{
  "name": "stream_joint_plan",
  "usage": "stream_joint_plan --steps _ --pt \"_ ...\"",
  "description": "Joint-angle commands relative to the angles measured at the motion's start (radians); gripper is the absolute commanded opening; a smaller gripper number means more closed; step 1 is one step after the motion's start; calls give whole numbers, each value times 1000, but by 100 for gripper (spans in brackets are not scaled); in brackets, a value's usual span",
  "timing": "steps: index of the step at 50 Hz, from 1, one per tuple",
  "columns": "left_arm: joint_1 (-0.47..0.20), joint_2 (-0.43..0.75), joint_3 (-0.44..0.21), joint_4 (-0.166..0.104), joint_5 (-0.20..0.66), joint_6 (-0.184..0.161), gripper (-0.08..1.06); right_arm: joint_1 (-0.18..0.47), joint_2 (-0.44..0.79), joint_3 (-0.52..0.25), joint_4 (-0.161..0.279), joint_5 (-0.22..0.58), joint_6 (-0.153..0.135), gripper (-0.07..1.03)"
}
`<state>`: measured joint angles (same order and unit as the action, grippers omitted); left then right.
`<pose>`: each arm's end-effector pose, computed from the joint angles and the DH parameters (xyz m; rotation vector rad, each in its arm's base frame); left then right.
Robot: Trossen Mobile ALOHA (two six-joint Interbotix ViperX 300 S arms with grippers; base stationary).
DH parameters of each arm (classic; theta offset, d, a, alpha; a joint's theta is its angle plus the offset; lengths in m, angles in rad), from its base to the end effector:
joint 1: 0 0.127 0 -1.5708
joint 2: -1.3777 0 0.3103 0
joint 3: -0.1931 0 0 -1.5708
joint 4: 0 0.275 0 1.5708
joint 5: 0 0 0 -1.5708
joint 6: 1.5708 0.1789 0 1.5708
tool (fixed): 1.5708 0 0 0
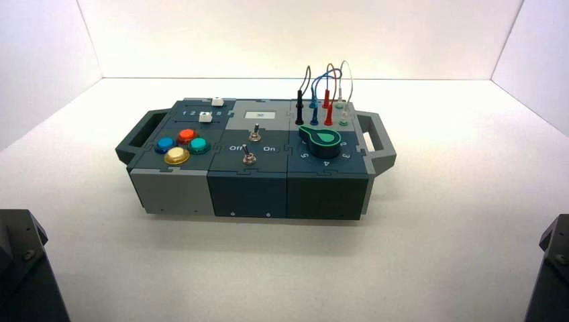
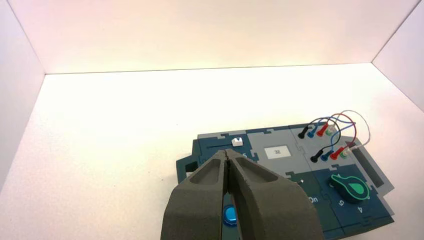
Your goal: Move the top slider to position 3.
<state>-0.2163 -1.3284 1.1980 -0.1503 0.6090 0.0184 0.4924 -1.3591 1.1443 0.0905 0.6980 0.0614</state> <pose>0.1432 -0.0472 0.2124 -0.0714 0.4891 -0.2711 0.1200 0.0762 0.2252 0.0202 0.5098 0.5073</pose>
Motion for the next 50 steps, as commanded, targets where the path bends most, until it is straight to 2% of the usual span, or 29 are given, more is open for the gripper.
stream_joint_plan --steps 1,13,23,35,42,50 --pt "2 15 -20 0 -8 0 -3 2 29 -23 5 -8 -2 -2" --pt "2 44 -21 -2 -20 -2 -3 2 35 -23 5 -8 -3 -2" --pt "-5 242 -61 -31 -18 -2 -3 2 37 -23 5 -8 -3 -2" --pt "-52 499 -199 -28 -3 2 -3 2 38 -21 2 -11 -3 -2" --pt "-71 647 -284 -29 32 2 -3 2 38 -21 0 -12 -3 -2" --pt "-91 785 -348 -28 87 2 -3 0 40 -21 -3 -11 -2 -2"
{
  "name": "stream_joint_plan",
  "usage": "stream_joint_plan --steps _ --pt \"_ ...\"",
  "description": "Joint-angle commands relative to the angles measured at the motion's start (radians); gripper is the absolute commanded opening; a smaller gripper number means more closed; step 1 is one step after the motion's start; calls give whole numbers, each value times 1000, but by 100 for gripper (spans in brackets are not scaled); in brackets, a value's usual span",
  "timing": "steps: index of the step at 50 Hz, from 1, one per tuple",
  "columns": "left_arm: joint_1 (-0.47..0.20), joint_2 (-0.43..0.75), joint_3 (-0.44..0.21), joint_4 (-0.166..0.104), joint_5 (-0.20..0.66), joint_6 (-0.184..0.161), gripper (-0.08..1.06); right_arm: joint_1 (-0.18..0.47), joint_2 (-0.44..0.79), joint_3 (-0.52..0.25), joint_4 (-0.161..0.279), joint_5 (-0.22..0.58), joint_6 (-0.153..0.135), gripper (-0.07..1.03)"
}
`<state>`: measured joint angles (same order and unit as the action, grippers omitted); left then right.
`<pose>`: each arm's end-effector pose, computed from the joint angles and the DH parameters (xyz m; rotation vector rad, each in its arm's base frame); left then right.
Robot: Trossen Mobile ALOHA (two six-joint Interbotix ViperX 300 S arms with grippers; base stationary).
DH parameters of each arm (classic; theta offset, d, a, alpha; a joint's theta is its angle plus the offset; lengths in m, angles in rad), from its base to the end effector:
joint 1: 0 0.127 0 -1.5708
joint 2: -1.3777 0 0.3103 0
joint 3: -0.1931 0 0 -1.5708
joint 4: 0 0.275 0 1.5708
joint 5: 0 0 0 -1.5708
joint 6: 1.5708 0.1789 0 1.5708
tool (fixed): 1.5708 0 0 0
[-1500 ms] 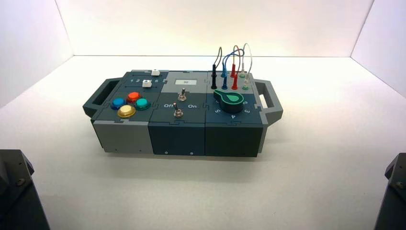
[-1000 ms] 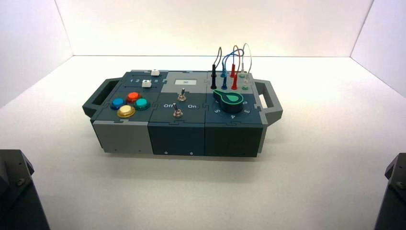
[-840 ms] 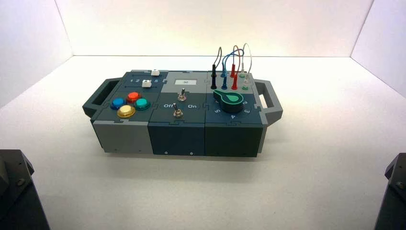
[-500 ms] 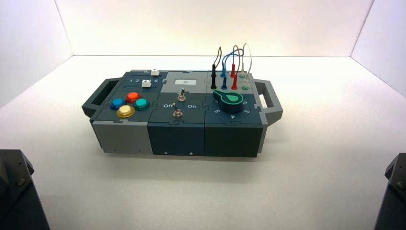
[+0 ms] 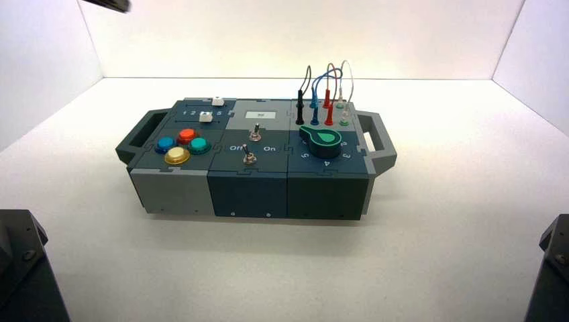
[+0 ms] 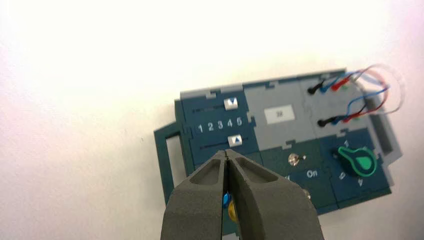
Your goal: Move the top slider to position 3.
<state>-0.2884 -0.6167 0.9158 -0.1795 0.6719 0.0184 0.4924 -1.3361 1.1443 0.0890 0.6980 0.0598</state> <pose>0.2213 -0.0864 0.1829 -0.0259 0.9858 -0.3083 0.1221 0.0771 0.2219 0.0120 0.5316 0.5045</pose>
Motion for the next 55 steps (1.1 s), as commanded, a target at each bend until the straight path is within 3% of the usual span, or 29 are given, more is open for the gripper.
stream_joint_plan --steps 1,14,27,55 --pt "-21 92 -71 2 32 2 -3 0 17 -21 -2 -12 0 -2" --pt "-83 224 -107 0 38 -2 -3 0 17 -21 -5 -12 0 -2" --pt "-144 342 -153 2 -34 -2 -3 -2 17 -21 -5 -11 0 -2" --pt "-160 568 -265 3 -67 14 -3 -2 17 -21 -5 -11 0 -2"
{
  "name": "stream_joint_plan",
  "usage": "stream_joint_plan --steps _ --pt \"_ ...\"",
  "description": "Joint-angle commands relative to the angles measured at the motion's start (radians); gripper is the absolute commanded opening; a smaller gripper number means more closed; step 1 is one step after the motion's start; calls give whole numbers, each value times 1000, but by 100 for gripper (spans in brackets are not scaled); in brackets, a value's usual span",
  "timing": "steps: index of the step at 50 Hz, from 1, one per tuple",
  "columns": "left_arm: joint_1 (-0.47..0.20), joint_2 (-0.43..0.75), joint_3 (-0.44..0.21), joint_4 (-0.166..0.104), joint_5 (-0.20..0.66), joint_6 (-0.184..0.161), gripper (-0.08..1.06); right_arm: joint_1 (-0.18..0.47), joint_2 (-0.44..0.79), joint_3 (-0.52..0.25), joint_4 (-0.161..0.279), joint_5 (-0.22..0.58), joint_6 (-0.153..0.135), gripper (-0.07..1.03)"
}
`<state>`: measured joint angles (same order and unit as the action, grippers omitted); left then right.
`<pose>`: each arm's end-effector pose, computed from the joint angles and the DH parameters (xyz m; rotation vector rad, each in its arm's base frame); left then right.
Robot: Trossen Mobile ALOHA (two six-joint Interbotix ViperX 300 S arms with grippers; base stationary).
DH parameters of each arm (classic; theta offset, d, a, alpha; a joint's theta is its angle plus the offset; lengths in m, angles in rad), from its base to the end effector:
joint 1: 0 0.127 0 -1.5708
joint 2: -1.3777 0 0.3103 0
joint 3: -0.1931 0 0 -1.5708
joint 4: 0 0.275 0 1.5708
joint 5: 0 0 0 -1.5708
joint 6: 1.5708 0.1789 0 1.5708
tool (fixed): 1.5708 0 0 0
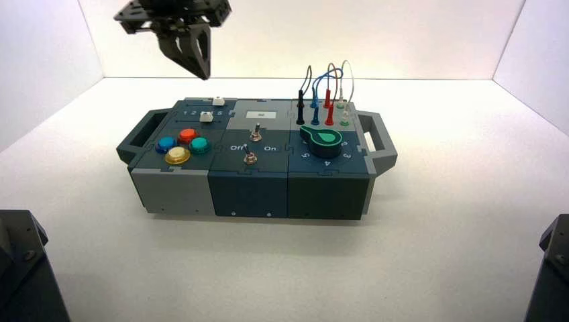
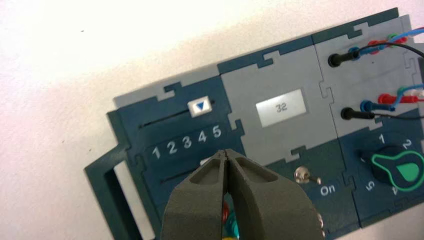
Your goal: Move the top slider to position 3.
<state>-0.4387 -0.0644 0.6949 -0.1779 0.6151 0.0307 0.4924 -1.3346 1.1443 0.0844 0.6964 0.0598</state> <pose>0.2820 -0.1525 0.1044 0.1116 1.2570 -0.3970 0.1226 0.0767 0.2218 0.0080 0.5304 0.5024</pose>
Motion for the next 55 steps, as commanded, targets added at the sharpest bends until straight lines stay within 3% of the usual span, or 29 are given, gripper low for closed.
stream_joint_plan --steps 1,31,55 --pt "-9 21 -49 2 -12 3 -3 -2 15 -21 -2 -9 0 -2" --pt "-11 192 -143 3 -17 35 -3 -3 15 -23 -5 -9 2 -2" --pt "-9 212 -153 18 -21 46 -3 -2 15 -23 -6 -9 0 -2"
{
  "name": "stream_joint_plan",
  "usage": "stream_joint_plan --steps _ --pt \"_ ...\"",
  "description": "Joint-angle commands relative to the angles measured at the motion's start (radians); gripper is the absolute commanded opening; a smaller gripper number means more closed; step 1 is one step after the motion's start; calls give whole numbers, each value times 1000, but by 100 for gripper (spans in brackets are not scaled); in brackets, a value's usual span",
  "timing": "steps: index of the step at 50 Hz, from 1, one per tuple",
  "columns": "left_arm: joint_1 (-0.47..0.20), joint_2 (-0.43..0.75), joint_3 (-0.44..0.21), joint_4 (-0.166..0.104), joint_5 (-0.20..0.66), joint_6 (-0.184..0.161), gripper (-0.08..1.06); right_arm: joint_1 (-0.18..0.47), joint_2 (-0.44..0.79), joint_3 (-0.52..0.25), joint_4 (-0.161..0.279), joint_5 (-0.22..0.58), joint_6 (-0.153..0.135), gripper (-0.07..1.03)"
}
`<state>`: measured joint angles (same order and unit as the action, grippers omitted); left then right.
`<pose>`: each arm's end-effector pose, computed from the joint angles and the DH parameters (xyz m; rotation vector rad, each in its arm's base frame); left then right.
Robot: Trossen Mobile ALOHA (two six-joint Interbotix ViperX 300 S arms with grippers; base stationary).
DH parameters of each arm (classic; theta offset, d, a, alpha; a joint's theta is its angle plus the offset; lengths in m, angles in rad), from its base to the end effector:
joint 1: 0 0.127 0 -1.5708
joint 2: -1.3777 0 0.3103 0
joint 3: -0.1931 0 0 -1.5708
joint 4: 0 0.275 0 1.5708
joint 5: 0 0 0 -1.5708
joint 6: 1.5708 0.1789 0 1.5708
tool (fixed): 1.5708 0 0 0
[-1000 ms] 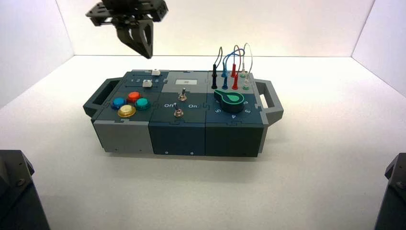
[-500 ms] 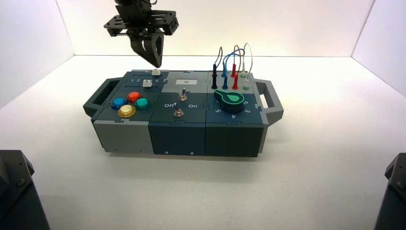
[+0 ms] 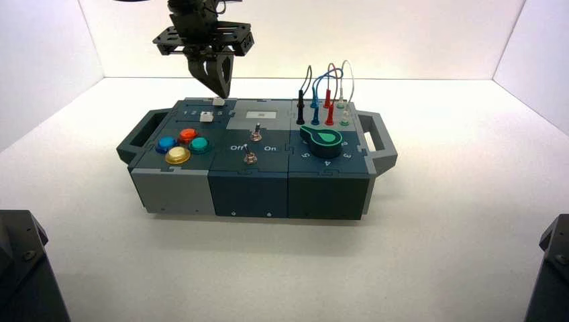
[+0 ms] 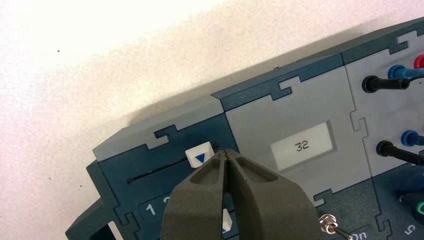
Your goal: Move the top slider to position 3.
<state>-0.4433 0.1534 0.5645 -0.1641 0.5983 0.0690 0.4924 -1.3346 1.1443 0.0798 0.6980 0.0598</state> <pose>0.3167 -0.1686 0.0658 0.1752 1.3164 -0.4115 0.1227 0.0762 0.2216 0.0035 0.5308 0.5004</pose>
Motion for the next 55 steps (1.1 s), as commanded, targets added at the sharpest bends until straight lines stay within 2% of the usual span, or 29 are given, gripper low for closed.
stream_joint_plan --steps 1,12,55 --pt "-5 -3 -23 6 -5 9 -3 -2 15 -23 -2 -11 0 -2" --pt "-5 9 -23 8 -6 21 -3 -2 12 -23 -2 -11 2 -2" --pt "9 18 -35 18 -9 25 -3 -2 8 -23 -2 -11 2 -2"
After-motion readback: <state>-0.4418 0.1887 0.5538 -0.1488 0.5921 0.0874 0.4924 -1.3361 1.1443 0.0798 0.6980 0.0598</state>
